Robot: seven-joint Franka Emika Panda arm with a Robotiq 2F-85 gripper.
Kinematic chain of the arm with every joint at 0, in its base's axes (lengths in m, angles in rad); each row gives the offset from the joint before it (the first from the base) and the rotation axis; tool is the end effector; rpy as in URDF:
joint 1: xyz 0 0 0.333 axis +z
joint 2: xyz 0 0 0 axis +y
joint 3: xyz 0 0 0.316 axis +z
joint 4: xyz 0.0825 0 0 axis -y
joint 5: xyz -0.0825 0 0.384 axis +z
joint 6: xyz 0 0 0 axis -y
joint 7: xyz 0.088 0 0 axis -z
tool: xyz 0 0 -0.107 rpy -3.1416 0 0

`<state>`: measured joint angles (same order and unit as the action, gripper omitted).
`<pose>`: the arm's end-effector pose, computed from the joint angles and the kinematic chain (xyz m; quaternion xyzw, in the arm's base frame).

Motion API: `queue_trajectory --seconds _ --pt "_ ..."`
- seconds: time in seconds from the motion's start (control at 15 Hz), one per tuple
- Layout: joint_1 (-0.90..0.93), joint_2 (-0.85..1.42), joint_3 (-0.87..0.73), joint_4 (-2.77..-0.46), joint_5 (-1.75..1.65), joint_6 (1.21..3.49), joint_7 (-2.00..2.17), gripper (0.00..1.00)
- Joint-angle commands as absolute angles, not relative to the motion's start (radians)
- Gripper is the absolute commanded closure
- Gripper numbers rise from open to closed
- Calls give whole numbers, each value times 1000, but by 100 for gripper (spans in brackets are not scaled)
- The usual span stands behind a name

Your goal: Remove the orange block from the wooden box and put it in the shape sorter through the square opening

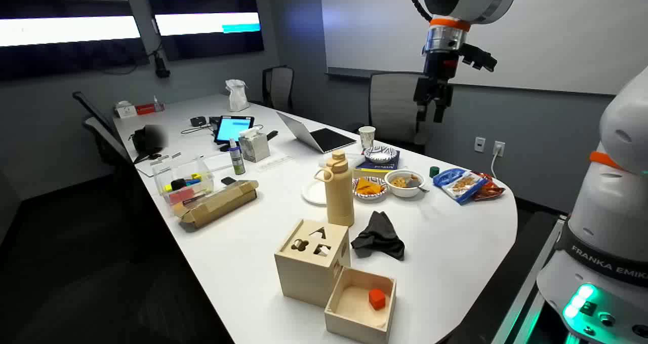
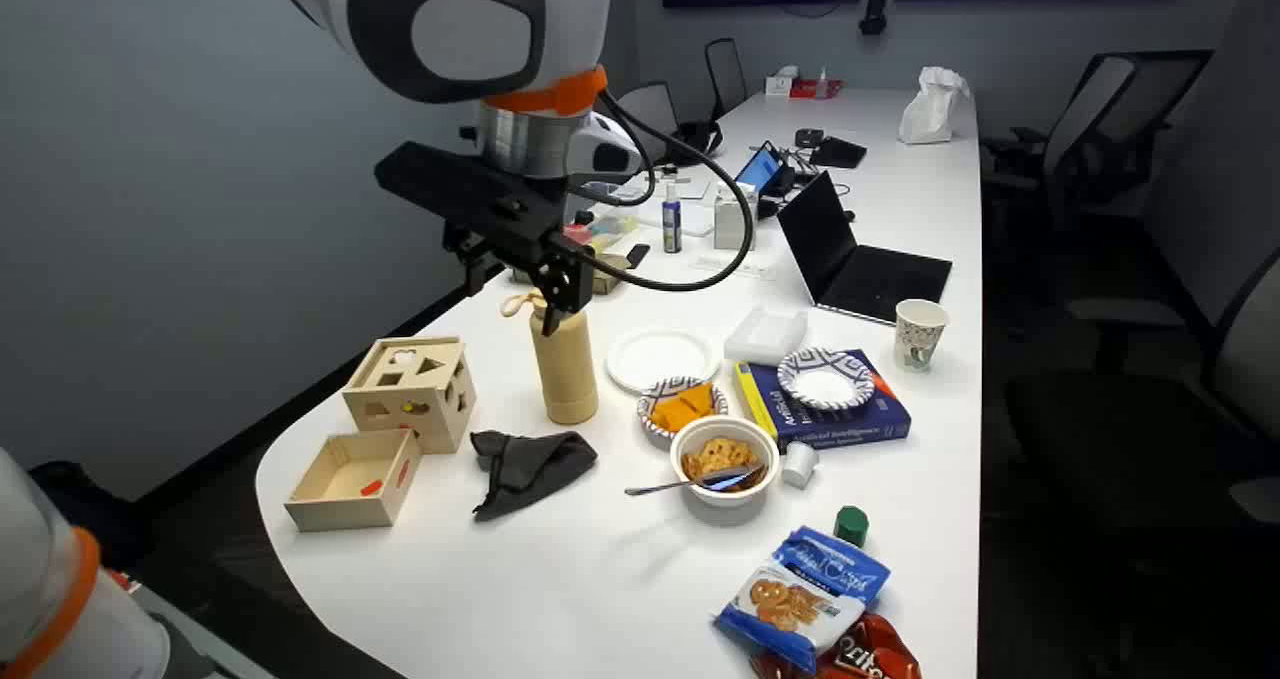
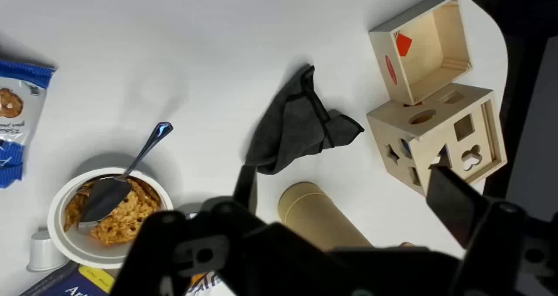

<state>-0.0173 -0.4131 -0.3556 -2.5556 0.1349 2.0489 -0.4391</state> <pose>0.3719 -0.1350 0.3941 -0.9899 -0.0162 0.0072 0.1410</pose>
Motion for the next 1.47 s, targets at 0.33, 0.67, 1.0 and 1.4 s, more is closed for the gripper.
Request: queue_trajectory --seconds 0.33,0.67,1.0,1.4 --pt "-47 -400 -312 -2553 140 2050 -448 0" --pt "36 -418 -134 -2638 106 2136 -424 0" --pt "165 -358 45 -2722 118 2329 -377 0" --pt "300 -140 175 -2726 125 2578 -342 0"
